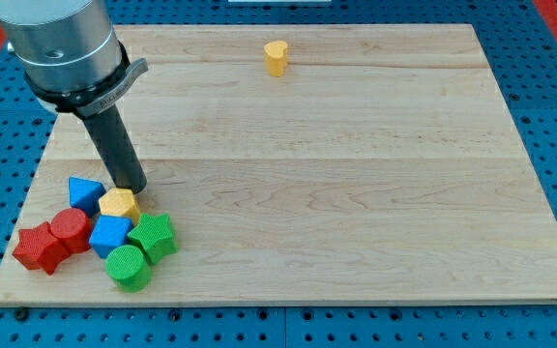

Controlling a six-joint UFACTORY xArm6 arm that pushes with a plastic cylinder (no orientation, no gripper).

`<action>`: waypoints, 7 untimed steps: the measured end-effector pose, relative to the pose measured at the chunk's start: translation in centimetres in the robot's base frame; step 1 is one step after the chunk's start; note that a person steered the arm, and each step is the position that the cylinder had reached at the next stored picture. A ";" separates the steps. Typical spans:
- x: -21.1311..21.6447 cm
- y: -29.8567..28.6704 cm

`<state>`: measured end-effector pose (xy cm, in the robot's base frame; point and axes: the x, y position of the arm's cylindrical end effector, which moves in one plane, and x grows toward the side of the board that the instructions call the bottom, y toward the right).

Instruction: Move heart at the center

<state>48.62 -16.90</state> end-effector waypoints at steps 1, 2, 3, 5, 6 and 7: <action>-4.5 0.0; -13.0 0.0; -21.3 0.0; -23.3 2.3; -22.6 7.6; -22.6 10.2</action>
<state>26.00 -6.67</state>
